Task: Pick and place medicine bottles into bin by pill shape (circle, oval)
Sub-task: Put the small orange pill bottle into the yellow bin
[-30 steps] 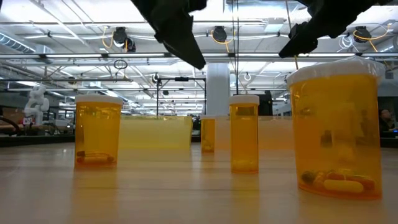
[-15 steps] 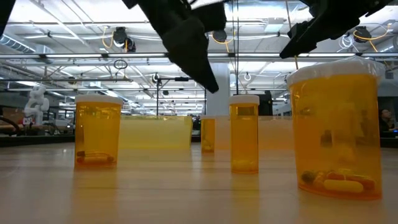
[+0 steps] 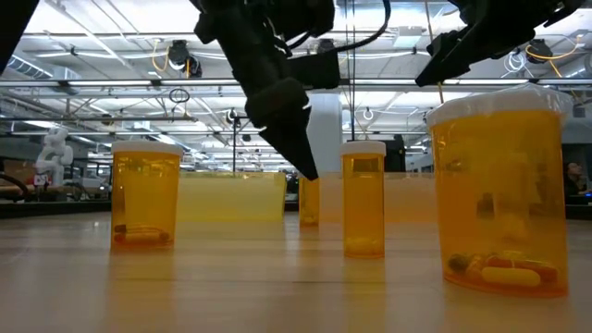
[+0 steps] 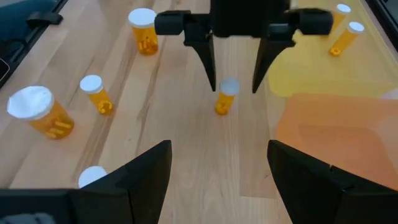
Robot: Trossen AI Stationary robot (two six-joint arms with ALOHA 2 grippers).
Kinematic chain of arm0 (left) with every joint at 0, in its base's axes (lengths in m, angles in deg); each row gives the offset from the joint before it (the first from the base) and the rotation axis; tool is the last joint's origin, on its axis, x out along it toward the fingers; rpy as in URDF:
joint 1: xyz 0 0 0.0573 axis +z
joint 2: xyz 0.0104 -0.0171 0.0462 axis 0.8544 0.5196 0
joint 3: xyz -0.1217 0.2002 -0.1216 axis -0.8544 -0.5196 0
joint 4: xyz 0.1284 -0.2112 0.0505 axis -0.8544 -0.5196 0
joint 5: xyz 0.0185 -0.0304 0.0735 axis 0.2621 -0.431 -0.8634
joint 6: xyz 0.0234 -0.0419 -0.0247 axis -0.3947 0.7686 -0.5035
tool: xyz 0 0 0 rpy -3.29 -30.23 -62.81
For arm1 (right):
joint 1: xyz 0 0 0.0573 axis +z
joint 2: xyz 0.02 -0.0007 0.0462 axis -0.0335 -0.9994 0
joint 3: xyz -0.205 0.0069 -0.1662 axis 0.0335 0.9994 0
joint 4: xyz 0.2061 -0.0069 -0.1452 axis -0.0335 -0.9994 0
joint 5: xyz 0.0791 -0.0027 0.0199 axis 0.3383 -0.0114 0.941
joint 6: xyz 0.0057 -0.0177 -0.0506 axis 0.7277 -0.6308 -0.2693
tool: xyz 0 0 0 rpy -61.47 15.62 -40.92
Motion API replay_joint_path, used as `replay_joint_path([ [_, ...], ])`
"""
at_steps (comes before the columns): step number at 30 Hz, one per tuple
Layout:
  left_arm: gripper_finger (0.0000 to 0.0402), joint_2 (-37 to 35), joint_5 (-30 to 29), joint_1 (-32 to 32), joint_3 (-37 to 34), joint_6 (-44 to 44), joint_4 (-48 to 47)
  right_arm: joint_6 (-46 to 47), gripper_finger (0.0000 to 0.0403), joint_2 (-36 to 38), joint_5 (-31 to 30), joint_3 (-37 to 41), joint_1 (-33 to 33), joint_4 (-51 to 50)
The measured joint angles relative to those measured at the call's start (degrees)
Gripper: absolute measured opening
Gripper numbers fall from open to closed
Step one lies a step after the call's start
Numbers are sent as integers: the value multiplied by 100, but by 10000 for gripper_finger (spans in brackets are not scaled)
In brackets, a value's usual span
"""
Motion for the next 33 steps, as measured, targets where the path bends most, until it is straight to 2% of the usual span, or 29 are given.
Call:
replay_joint_path([
  [11,206,160,216,-3,-7,-119,-19,2,261,0,0,0,0,2],
  [23,132,143,447,17,1,-349,47,-22,261,0,0,0,0,4],
  [33,127,-136,467,17,0,-308,-219,-22,260,0,0,0,0,2],
])
